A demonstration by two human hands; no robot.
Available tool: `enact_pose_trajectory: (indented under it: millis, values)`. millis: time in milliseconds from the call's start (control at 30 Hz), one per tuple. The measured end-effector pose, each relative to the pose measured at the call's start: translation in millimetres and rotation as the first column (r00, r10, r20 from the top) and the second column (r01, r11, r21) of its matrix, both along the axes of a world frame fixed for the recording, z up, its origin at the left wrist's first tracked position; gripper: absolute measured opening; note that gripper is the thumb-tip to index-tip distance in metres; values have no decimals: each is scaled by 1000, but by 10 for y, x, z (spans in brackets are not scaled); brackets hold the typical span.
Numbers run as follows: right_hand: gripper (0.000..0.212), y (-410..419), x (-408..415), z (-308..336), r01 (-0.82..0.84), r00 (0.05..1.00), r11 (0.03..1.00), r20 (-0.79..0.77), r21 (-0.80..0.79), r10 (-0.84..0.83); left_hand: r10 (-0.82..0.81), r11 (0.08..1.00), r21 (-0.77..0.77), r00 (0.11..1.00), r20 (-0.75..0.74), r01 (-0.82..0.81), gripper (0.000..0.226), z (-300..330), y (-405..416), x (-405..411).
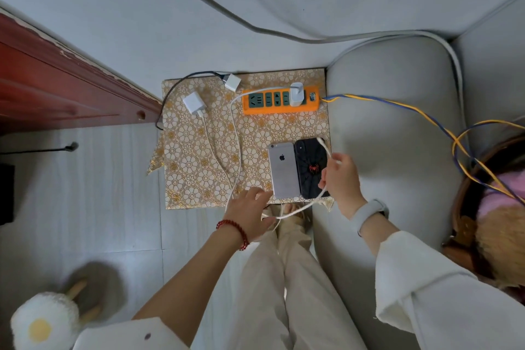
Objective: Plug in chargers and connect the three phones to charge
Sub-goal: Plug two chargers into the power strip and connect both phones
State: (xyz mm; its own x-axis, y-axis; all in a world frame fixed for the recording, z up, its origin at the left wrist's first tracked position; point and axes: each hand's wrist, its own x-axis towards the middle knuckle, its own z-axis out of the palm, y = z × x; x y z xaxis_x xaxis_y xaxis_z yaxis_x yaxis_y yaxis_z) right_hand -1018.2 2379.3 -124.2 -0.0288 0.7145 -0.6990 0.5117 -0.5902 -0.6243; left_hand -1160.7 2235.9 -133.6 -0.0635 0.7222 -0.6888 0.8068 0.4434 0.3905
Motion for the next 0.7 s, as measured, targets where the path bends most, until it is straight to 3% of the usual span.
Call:
enact_pose_trajectory:
  millis: [67, 167, 233, 367, 500, 600, 700]
  values:
    - [21, -11, 18, -126, -72, 997, 997, 42, 10, 72, 210, 978, -30, 975, 80, -208, 56, -90, 126, 61]
    - [10, -25, 32, -276, -144, 988, 990, 59, 6, 143, 530, 848, -92, 839, 128, -522, 48, -258, 345, 119]
    - [9, -47, 14, -363, -229, 972, 973, 62, 17, 227, 647, 763, -119, 753, 121, -636, 44, -366, 483, 151]
    - [16, -125, -19, -499, -361, 929, 930, 119, 73, 351, 787, 616, -146, 606, 115, -774, 34, -575, 685, 282]
    - [21, -267, 34, -533, -411, 907, 909, 132, 66, 400, 913, 406, -184, 407, 36, -895, 45, -687, 780, 392]
    - [21, -275, 66, -548, -414, 906, 909, 114, 48, 407, 936, 348, -203, 351, 20, -915, 47, -748, 812, 366]
    - [21, -254, 82, -557, -435, 897, 900, 104, 33, 429, 936, 353, -195, 346, 69, -915, 40, -734, 807, 359]
